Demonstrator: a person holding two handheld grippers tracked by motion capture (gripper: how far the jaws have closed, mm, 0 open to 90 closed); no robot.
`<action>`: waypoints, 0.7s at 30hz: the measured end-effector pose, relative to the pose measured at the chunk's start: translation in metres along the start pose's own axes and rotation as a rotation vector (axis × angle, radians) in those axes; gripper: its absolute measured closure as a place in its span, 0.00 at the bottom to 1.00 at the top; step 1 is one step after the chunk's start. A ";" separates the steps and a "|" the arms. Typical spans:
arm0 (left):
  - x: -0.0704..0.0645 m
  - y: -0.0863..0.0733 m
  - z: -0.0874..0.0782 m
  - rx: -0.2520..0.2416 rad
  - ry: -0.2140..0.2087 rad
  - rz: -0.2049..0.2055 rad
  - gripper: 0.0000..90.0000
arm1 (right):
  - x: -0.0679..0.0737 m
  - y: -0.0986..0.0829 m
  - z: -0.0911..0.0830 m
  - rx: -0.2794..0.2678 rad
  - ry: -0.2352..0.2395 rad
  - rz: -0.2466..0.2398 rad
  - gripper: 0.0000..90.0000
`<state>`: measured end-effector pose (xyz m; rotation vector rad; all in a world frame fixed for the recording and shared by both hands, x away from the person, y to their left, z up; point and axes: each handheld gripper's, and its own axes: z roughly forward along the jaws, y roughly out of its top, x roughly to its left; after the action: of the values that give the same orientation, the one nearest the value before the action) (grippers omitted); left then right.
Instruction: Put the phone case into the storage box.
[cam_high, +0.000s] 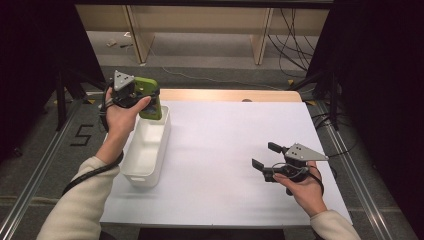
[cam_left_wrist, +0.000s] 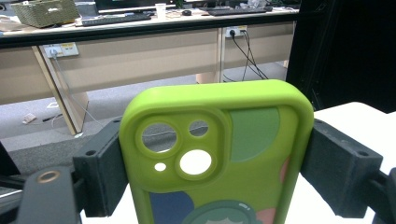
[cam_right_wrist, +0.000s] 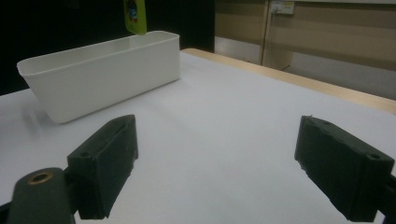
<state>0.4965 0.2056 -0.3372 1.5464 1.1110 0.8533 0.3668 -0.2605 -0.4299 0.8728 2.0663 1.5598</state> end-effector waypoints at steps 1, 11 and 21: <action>0.000 0.000 0.000 0.000 0.001 0.000 0.18 | 0.000 0.000 0.000 0.000 0.000 -0.001 0.16; 0.002 0.000 0.004 0.008 0.008 0.002 0.18 | 0.000 0.000 0.000 0.002 -0.001 0.000 0.16; 0.005 -0.002 0.009 0.021 0.008 0.003 0.18 | 0.000 -0.001 0.001 -0.001 0.000 0.002 0.16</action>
<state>0.5061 0.2073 -0.3413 1.5635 1.1267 0.8535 0.3672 -0.2601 -0.4309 0.8751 2.0654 1.5618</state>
